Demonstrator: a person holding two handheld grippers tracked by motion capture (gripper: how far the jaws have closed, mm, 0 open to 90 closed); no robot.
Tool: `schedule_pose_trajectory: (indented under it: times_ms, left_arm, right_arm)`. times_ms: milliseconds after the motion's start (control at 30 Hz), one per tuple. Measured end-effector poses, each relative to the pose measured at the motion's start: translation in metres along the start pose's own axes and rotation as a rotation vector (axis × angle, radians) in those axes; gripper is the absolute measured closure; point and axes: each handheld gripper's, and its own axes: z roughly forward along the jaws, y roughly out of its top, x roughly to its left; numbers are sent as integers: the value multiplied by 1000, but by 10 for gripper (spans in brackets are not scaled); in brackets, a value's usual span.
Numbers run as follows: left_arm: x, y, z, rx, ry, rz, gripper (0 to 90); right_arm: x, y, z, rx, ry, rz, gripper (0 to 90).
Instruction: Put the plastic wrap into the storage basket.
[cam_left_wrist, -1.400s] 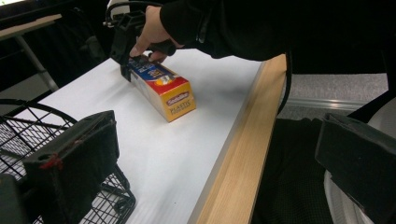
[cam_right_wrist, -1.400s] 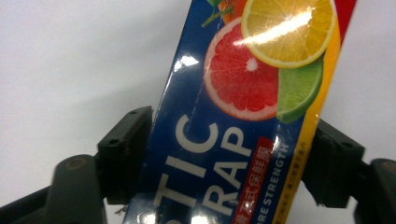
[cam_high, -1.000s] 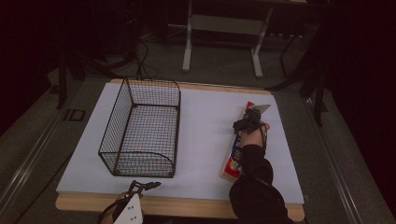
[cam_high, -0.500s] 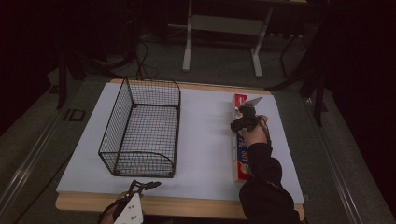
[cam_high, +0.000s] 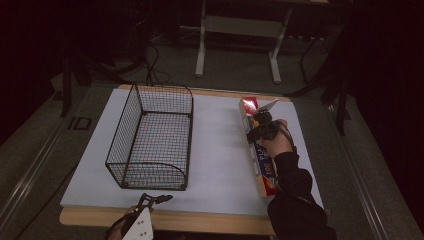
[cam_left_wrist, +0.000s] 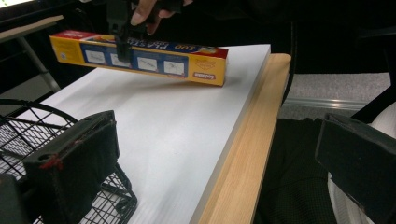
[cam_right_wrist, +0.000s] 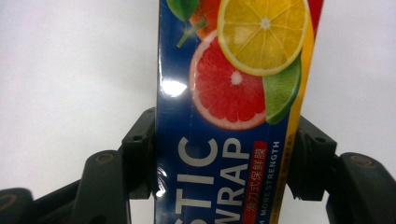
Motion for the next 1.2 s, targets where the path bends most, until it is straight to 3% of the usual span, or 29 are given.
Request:
schedule_pose_trajectory:
  times_ms: [133, 333, 500, 633, 767, 1200]
  left_arm:
    - [0, 0, 1, 4, -2, -4, 1]
    - [0, 0, 1, 5, 7, 4, 1]
    - [0, 0, 1, 5, 4, 1, 1]
    - [0, 0, 1, 6, 2, 2, 1]
    - [-1, 0, 1, 5, 0, 1, 1]
    - [-1, 0, 1, 5, 1, 3, 1]
  right_arm:
    - [7, 3, -10, -4, -2, -58, 386]
    - [14, 6, -19, -18, 8, -65, 388]
    - [25, 15, -36, -39, -10, -91, 392]
    - [28, 19, -48, -58, 6, -95, 393]
    - [39, 28, -65, -89, -16, -114, 394]
    - [79, 51, -105, -152, 14, -170, 395]
